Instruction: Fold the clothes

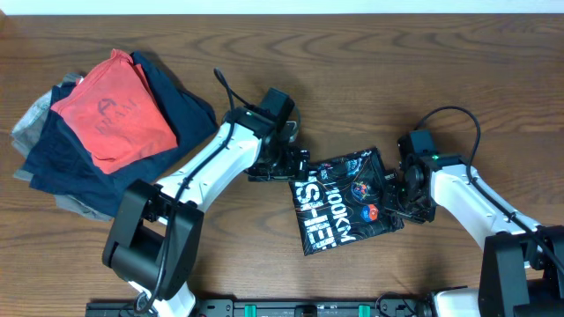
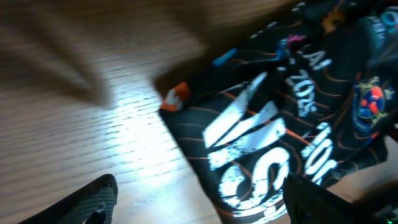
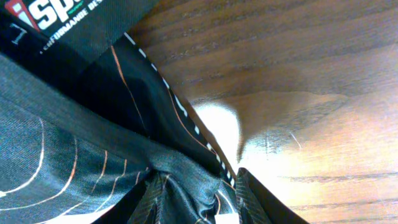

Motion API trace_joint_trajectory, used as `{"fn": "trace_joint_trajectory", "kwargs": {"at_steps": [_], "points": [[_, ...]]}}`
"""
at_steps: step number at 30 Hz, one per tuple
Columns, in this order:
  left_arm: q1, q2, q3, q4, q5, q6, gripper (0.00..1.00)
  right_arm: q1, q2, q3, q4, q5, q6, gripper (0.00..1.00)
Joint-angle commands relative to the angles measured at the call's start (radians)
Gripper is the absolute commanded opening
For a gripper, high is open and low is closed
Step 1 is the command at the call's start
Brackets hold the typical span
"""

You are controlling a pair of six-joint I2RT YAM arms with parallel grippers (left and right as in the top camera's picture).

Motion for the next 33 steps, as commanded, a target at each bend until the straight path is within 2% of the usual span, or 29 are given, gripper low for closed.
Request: {"fn": "trace_joint_trajectory", "kwargs": {"at_steps": [1, 13, 14, 18, 19, 20, 27, 33], "points": [[-0.026, 0.039, -0.004, 0.02, 0.026, -0.009, 0.86, 0.0, -0.015, 0.011, -0.006, 0.01, -0.015, 0.38], [-0.095, 0.193, -0.004, 0.148, 0.026, -0.004, 0.86, 0.0, -0.015, 0.011, -0.016, 0.01, -0.016, 0.38], [-0.1, 0.196, -0.004, 0.157, 0.026, 0.005, 0.81, 0.0, -0.015, 0.011, -0.016, 0.01, -0.015, 0.37], [-0.11, 0.197, -0.003, 0.193, 0.022, 0.043, 0.31, 0.0, -0.015, 0.011, -0.023, 0.01, -0.016, 0.36], [-0.105, 0.197, -0.001, 0.192, 0.007, 0.054, 0.11, -0.002, -0.015, 0.011, -0.026, 0.01, -0.022, 0.36], [-0.1, 0.197, 0.003, 0.182, -0.018, 0.058, 0.06, -0.006, -0.015, 0.012, -0.027, 0.012, -0.023, 0.35], [0.008, 0.143, 0.124, -0.006, -0.36, 0.164, 0.06, -0.092, -0.041, 0.112, -0.108, 0.013, -0.1, 0.38], [0.191, 0.061, 0.319, -0.149, -0.587, 0.238, 0.06, -0.146, -0.104, 0.247, -0.214, 0.013, -0.154, 0.4]]}}
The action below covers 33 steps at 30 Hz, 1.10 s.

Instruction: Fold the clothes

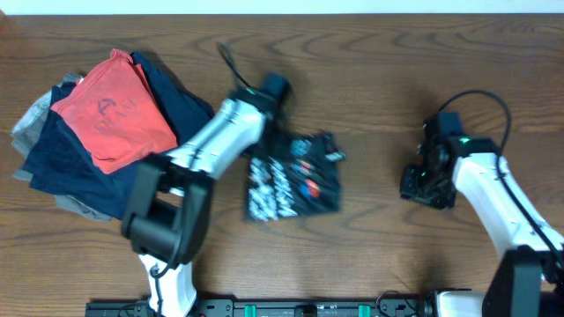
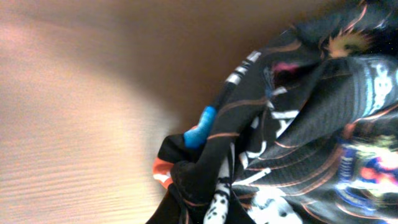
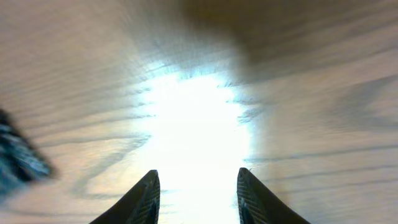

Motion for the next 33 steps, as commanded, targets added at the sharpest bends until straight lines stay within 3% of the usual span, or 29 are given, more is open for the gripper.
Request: {"fn": "trace_joint_trajectory", "kwargs": {"at_steps": [1, 8, 12, 16, 18, 19, 22, 24, 30, 33], "points": [[0.114, -0.1, 0.124, -0.035, -0.241, 0.083, 0.06, -0.023, -0.056, 0.067, -0.028, 0.01, -0.054, 0.41], [0.397, -0.175, 0.225, 0.002, -0.45, 0.159, 0.06, -0.029, -0.11, 0.079, -0.058, 0.009, -0.068, 0.42], [0.572, -0.174, 0.225, 0.061, -0.439, 0.147, 0.06, -0.029, -0.11, 0.079, -0.073, 0.01, -0.069, 0.42], [0.738, -0.174, 0.225, 0.088, -0.429, 0.06, 0.06, -0.029, -0.11, 0.079, -0.076, 0.01, -0.079, 0.42], [0.808, -0.174, 0.224, 0.09, -0.322, 0.041, 0.09, -0.029, -0.11, 0.079, -0.076, 0.01, -0.079, 0.42], [0.838, -0.173, 0.222, 0.089, -0.246, 0.041, 0.22, -0.029, -0.11, 0.079, -0.076, 0.01, -0.079, 0.42], [0.906, -0.167, 0.22, 0.085, -0.069, 0.042, 0.79, -0.029, -0.11, 0.079, -0.076, 0.01, -0.079, 0.43], [0.931, -0.166, 0.219, 0.085, -0.015, 0.041, 0.98, -0.029, -0.11, 0.079, -0.076, 0.01, -0.079, 0.43], [0.928, -0.169, 0.219, 0.074, 0.029, 0.041, 0.98, -0.029, -0.11, 0.079, -0.071, 0.01, -0.079, 0.5], [0.888, -0.169, 0.219, 0.074, 0.114, 0.042, 0.98, -0.029, -0.11, 0.078, -0.028, 0.01, -0.079, 0.64]]}}
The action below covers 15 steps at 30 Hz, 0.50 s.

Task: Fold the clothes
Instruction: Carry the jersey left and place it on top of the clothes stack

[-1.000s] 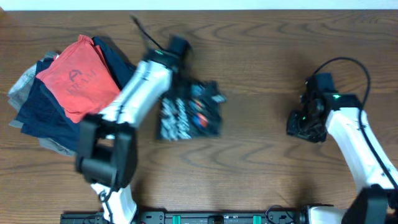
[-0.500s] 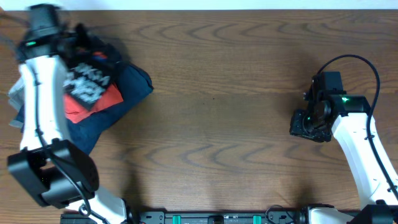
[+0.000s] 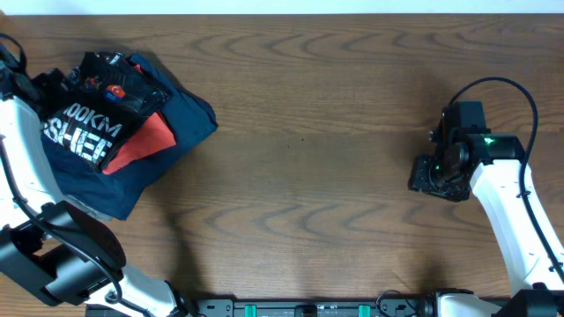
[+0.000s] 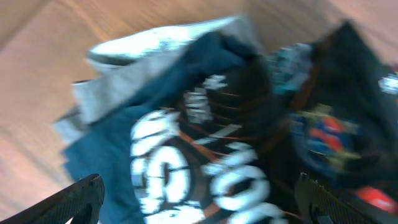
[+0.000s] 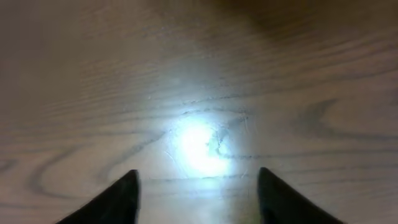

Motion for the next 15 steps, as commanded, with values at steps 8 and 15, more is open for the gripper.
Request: {"fn": "trace_joint_trajectory", "kwargs": {"at_steps": [8, 15], "points": [[-0.339, -0.003, 0.002, -0.074, 0.135, 0.129, 0.98, -0.008, -0.01, 0.012, 0.275, -0.129, -0.204, 0.99], [-0.544, -0.003, 0.002, -0.441, 0.135, 0.124, 0.98, -0.008, -0.019, 0.016, 0.204, -0.145, -0.236, 0.99]]}}
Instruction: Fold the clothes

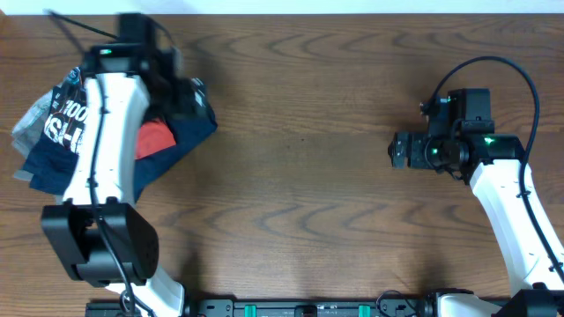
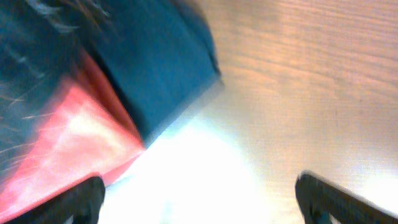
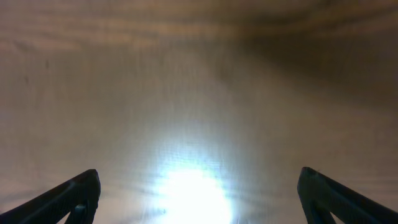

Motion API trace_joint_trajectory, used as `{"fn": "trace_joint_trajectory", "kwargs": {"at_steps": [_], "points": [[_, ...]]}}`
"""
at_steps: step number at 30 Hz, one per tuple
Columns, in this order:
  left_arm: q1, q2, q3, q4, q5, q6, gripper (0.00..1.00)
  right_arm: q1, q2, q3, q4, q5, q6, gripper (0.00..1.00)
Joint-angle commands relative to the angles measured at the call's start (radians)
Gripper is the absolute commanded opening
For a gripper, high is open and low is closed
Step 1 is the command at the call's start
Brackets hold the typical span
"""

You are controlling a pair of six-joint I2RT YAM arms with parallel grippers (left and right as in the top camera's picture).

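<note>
A pile of clothes lies at the table's far left. On it rests the folded black printed shirt, over a red garment, navy cloth and grey cloth. My left gripper hovers at the pile's right edge, open and empty. In the left wrist view, navy cloth and red cloth lie just beyond the wide-spread fingers. My right gripper is open over bare wood at the right, and its fingers hold nothing.
The wooden table stretches between the pile and the right arm. A black cable loops above the right arm. The table's far edge runs along the top of the overhead view.
My left gripper has moved from the pile's far left to its right edge, still open. The right gripper has shifted a little left and its fingers stand wider apart.
Both grippers were at the folded black printed shirt in mid-table, the right one shut on its edge. Then the right had let go and the shirt was further left in my left gripper. Later the shirt lay on the pile, released, and my left gripper is now off it.
</note>
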Motion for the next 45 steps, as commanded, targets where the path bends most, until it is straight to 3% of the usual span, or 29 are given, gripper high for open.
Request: {"fn": "trace_joint_trajectory", "kwargs": {"at_steps": [1, 5, 9, 14, 18, 22, 31, 45], "points": [[-0.048, -0.003, 0.003, -0.132, -0.002, 0.011, 0.98, -0.008, -0.026, 0.014, -0.071, -0.041, -0.042, 0.99], [-0.08, -0.014, -0.002, -0.27, -0.002, -0.047, 0.98, -0.008, -0.08, 0.013, -0.126, -0.039, -0.024, 0.99], [-0.099, -0.117, -0.086, -0.234, -0.002, -0.055, 0.98, -0.008, -0.193, 0.001, -0.129, -0.031, 0.041, 0.99], [-0.124, -0.442, -0.365, 0.021, -0.002, -0.085, 0.98, 0.008, -0.435, -0.12, -0.05, 0.036, 0.062, 0.99], [-0.159, -0.802, -0.649, 0.277, -0.002, -0.088, 0.98, 0.022, -0.677, -0.268, 0.029, 0.099, 0.09, 0.99], [-0.163, -1.07, -0.819, 0.436, -0.002, -0.088, 0.98, 0.022, -0.835, -0.341, 0.053, 0.09, 0.09, 0.99], [-0.163, -1.4, -0.857, 0.272, -0.002, -0.088, 0.98, 0.022, -0.908, -0.348, -0.077, 0.095, 0.09, 0.99], [-0.163, -1.435, -0.857, 0.197, -0.002, -0.088, 0.98, 0.022, -0.908, -0.348, -0.214, 0.095, 0.089, 0.99]]}}
